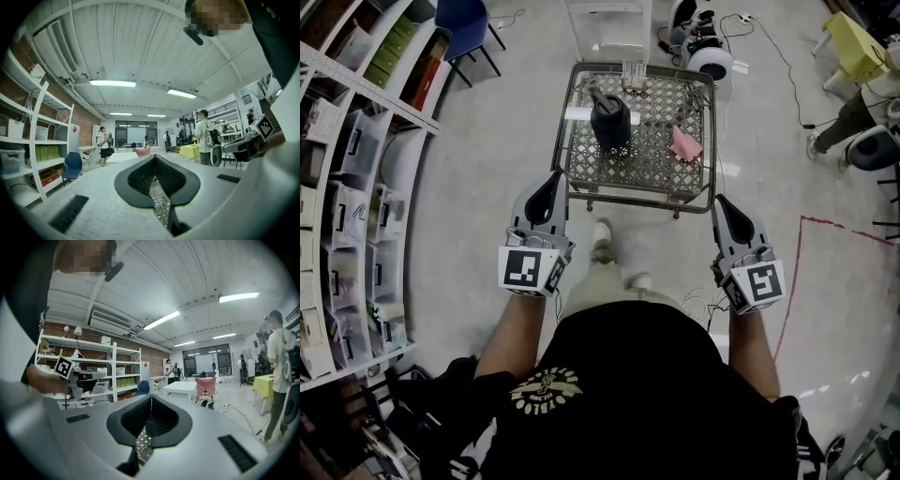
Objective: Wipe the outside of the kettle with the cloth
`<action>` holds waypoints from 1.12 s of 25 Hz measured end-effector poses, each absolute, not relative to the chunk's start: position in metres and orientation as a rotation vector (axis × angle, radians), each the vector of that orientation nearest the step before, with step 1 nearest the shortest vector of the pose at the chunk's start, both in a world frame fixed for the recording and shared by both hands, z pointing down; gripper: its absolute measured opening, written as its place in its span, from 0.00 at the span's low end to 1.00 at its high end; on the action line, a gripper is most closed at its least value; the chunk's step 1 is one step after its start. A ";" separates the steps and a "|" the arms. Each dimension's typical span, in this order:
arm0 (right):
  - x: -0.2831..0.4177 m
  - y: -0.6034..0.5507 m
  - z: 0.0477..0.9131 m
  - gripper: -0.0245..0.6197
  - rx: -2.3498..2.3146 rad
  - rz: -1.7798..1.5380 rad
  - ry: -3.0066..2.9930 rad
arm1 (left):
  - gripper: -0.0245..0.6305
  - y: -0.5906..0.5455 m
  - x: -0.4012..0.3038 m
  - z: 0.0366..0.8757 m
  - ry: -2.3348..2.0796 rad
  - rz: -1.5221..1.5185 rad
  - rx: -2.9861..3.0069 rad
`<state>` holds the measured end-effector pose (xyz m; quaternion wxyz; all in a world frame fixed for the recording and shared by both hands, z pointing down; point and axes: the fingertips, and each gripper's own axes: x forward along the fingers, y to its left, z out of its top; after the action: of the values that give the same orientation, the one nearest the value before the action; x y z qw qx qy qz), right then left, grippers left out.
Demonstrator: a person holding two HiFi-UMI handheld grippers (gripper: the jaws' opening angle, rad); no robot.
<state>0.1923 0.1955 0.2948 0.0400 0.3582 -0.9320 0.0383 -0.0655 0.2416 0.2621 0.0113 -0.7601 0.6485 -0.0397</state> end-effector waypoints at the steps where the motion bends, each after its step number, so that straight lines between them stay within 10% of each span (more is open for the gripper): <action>1: 0.191 0.192 0.295 0.05 1.104 0.120 -2.853 | 0.05 0.237 -0.068 0.263 2.020 -0.126 -2.374; 28: 0.101 0.050 0.293 0.06 1.284 0.125 -2.769 | 0.05 0.046 -0.155 0.279 1.862 -0.139 -2.551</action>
<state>0.1012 0.0497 0.2930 0.0431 0.4200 -0.9056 0.0407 -0.1547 0.0462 0.2795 -0.0097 -0.8069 0.5889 -0.0441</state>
